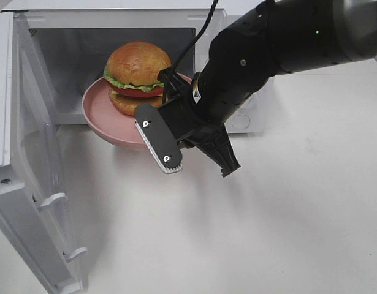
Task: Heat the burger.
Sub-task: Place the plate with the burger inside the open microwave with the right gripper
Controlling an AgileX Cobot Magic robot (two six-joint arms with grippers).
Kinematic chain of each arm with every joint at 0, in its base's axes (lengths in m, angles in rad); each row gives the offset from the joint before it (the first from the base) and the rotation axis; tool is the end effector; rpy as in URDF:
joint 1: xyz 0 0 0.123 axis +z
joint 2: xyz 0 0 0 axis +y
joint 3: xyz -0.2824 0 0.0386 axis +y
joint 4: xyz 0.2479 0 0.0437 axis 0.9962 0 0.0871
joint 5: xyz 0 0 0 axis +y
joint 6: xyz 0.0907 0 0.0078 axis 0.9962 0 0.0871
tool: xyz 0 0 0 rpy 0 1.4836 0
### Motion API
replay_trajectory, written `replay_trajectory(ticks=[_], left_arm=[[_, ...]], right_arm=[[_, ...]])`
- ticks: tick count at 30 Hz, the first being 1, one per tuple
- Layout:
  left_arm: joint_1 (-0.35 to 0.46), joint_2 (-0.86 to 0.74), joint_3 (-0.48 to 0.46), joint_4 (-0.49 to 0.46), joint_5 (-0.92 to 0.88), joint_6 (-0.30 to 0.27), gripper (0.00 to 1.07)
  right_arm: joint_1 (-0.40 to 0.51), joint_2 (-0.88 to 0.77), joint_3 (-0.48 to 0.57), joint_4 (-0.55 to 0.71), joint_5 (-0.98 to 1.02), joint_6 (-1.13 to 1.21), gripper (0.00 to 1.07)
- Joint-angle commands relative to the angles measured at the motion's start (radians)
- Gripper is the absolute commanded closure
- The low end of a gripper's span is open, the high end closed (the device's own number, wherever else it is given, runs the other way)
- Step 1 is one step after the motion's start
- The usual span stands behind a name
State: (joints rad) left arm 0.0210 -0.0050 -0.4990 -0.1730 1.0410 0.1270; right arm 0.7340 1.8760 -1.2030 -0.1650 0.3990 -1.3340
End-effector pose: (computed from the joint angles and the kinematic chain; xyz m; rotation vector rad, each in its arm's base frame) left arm -0.0051 -0.0136 0.2795 0.1128 2.0074 -0.1119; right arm 0.2959 0.2591 0.1849 -2.3095 1.1743 -0.3666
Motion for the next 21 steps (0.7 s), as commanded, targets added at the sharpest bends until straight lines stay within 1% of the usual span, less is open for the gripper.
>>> replay_trajectory(ticks=[1, 12, 13, 15, 17, 20, 21], left_arm=[[-0.006, -0.025, 0.004, -0.001, -0.007, -0.004, 0.06], [-0.006, -0.025, 0.004, -0.001, -0.007, -0.004, 0.06], [-0.006, -0.025, 0.004, -0.001, -0.007, -0.004, 0.06], [-0.006, -0.025, 0.004, -0.001, -0.007, -0.004, 0.06], [-0.006, -0.025, 0.004, -0.001, -0.007, -0.004, 0.06], [-0.006, -0.025, 0.004, -0.001, -0.007, -0.004, 0.06], [-0.006, -0.025, 0.004, -0.001, -0.007, -0.004, 0.06]], right_arm=[[0.014, 0.014, -0.045, -0.022, -0.043, 0.033, 1.07], [0.014, 0.062, -0.1, -0.027, -0.039, 0.042, 1.07], [0.014, 0.075, -0.121, -0.027, -0.02, 0.045, 1.07], [0.014, 0.082, -0.13, -0.027, -0.013, 0.045, 1.07], [0.014, 0.108, -0.172, -0.027, 0.017, 0.048, 1.07], [0.014, 0.113, -0.179, -0.027, 0.024, 0.048, 1.07], [0.014, 0.121, -0.198, -0.027, 0.034, 0.048, 1.07]])
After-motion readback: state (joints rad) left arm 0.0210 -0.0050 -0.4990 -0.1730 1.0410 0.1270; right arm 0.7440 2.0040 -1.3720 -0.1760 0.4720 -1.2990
